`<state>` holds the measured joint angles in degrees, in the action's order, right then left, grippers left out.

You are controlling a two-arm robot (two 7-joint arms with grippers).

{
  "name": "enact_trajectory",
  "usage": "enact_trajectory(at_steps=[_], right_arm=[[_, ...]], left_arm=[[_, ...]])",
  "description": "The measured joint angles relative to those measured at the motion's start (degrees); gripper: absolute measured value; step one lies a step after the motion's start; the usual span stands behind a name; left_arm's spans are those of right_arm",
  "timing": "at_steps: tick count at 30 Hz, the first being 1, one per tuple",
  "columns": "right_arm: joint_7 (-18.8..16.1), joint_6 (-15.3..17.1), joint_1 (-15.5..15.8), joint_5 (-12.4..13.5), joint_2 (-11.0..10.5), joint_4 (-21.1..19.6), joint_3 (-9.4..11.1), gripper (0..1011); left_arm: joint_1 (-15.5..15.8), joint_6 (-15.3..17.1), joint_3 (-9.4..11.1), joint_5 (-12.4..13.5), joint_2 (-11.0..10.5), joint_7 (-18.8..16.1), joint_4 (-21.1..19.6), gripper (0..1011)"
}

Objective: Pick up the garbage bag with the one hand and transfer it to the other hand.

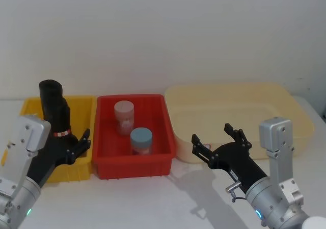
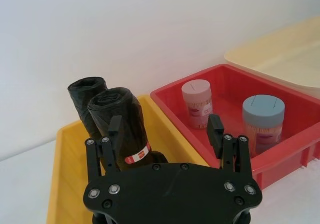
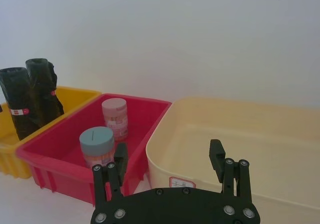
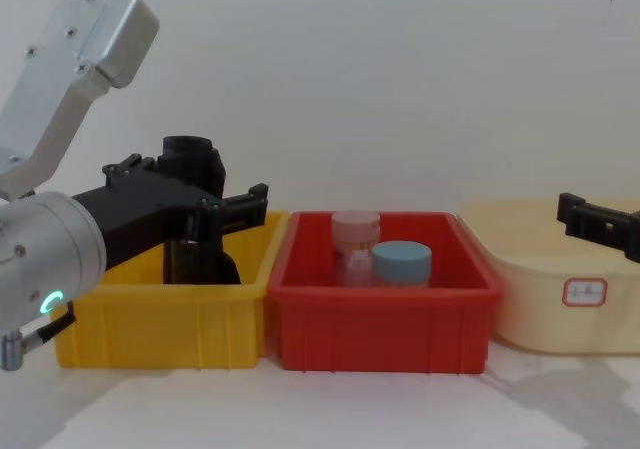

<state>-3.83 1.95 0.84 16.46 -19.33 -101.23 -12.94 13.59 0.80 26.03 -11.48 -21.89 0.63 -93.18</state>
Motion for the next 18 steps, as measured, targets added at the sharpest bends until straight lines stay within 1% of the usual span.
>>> enact_trajectory(at_steps=[10,18], right_arm=[[0.00,0.00,0.00,0.00,0.00,0.00,0.00,1001],[0.00,0.00,0.00,0.00,0.00,0.00,0.00,1000]], left_arm=[[-0.05,0.24,-0.01,0.26,-0.01,-0.02,-0.20,1001],[-1.28,2.35,-0.35,1.18,-0.25,-1.32,-1.80,1001]])
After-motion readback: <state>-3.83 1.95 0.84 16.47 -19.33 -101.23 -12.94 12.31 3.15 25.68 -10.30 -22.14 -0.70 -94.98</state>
